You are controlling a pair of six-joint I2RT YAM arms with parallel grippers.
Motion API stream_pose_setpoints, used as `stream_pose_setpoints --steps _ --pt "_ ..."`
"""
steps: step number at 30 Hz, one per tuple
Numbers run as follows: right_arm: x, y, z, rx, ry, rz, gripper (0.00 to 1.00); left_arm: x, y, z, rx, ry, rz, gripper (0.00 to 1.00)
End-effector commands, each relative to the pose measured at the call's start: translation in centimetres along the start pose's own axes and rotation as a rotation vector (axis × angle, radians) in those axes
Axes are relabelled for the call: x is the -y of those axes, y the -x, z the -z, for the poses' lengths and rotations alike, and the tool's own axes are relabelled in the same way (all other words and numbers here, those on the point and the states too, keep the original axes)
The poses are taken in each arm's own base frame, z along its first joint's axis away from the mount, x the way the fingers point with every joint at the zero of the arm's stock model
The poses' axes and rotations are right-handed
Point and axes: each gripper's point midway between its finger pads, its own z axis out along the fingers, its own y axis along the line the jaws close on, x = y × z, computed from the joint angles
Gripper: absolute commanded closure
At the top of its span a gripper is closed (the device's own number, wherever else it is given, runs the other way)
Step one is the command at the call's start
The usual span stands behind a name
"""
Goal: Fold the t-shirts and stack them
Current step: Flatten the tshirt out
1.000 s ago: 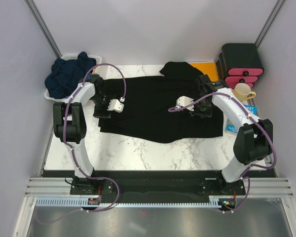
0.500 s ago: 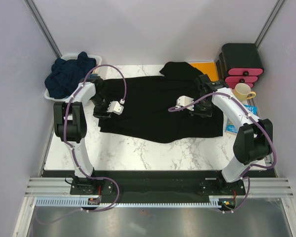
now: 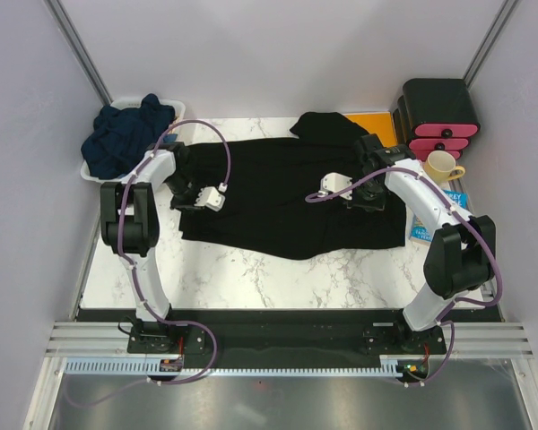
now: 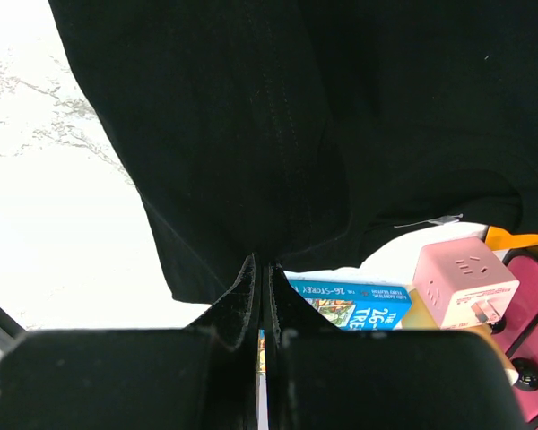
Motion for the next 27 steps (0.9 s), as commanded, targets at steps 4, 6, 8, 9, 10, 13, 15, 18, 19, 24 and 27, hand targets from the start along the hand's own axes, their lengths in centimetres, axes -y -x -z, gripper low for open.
stream_pose_setpoints --steps 4,6,8,9,10,13,15,18,19,24,27 --pt "1.2 0.2 1.1 -0.009 -0.052 0.009 1.0 -0.5 0.4 1.3 0.007 0.03 0.047 0.98" --pt "1.3 0.1 1.2 -0.011 -0.06 0.008 1.0 -1.9 1.2 3.3 0.027 0.112 0.07 0.91" --pt "1.4 0.0 1.3 -0.013 -0.066 0.007 1.0 -3.1 2.8 5.7 0.081 0.198 0.074 0.59" --pt "1.3 0.1 1.3 -0.012 -0.067 0.008 1.0 -3.2 3.7 7.6 0.096 0.254 0.057 0.45" --pt "1.4 0.0 1.2 -0.013 -0.069 0.007 1.0 -3.0 4.4 7.9 0.124 0.268 0.034 0.39" --pt "1.3 0.0 1.0 -0.014 -0.071 0.005 1.0 -1.1 5.6 8.4 0.133 0.281 -0.037 0.23" --pt "1.4 0.0 0.9 -0.013 -0.074 0.002 1.0 1.3 5.9 6.7 0.134 0.227 -0.07 0.23" --pt "1.6 0.1 0.7 -0.013 -0.078 -0.002 1.0 4.6 6.2 3.9 0.122 0.191 -0.161 0.23" --pt "1.6 0.1 0.8 -0.011 -0.08 -0.002 1.0 5.2 6.3 3.9 0.108 0.223 -0.194 0.24" --pt "1.8 0.2 0.9 -0.015 -0.084 -0.002 1.0 6.5 5.0 -0.8 0.072 0.254 -0.255 0.27" --pt "2.0 0.1 1.0 -0.022 -0.091 0.004 1.0 6.2 4.6 -1.6 0.073 0.259 -0.204 0.31"
